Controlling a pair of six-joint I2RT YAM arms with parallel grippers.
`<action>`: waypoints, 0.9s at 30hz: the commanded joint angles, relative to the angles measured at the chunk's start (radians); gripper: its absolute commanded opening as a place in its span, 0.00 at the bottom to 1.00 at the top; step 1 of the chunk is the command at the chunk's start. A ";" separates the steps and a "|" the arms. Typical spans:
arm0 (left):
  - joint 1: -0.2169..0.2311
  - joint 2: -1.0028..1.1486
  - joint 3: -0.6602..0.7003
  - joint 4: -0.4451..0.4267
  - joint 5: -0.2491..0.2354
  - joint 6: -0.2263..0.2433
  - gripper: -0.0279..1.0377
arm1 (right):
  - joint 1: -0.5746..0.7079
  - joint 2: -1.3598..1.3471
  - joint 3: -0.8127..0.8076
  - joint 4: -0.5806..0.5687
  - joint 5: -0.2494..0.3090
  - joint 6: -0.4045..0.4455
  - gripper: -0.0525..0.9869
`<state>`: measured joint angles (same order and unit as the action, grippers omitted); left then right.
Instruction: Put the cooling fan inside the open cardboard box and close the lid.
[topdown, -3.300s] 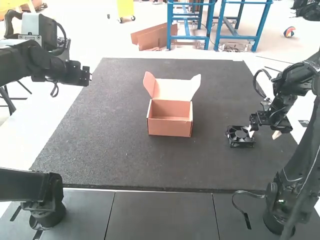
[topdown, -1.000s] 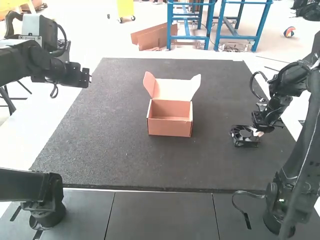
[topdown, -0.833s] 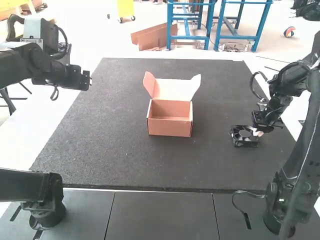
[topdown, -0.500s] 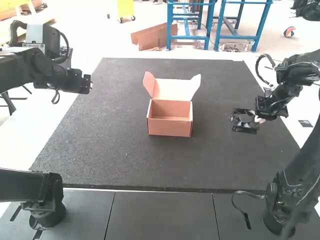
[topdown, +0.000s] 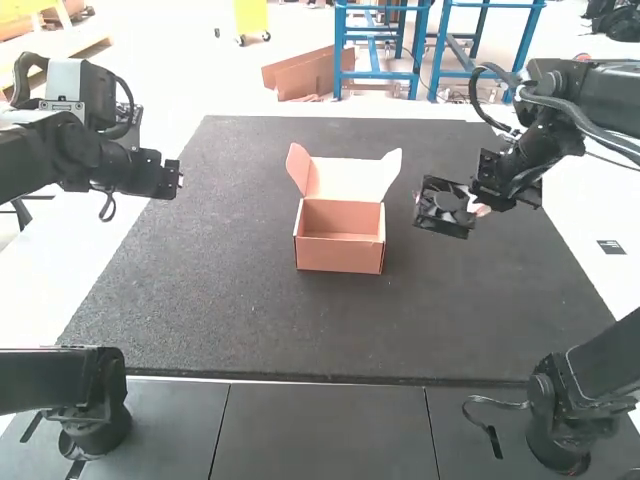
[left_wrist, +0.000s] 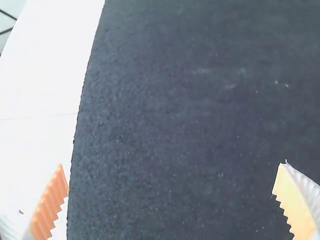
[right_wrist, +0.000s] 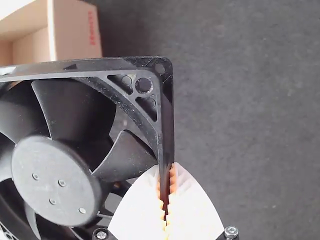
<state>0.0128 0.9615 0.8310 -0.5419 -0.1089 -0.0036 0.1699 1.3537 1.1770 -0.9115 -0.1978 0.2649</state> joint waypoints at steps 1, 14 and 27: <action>-0.007 -0.027 -0.012 0.000 -0.011 0.010 0.94 | 0.082 -0.022 0.084 -0.015 -0.011 0.123 0.05; -0.007 -0.090 -0.013 -0.056 -0.011 0.010 0.94 | 0.275 0.151 0.289 -0.059 0.051 0.151 0.05; -0.002 -0.162 -0.041 -0.093 -0.011 0.008 0.94 | 0.376 0.473 0.546 -0.059 0.083 0.139 0.05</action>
<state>0.0124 0.8162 0.7918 -0.6338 -0.1089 -0.0036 0.5316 1.7996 1.6623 -0.9741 -0.1257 0.4004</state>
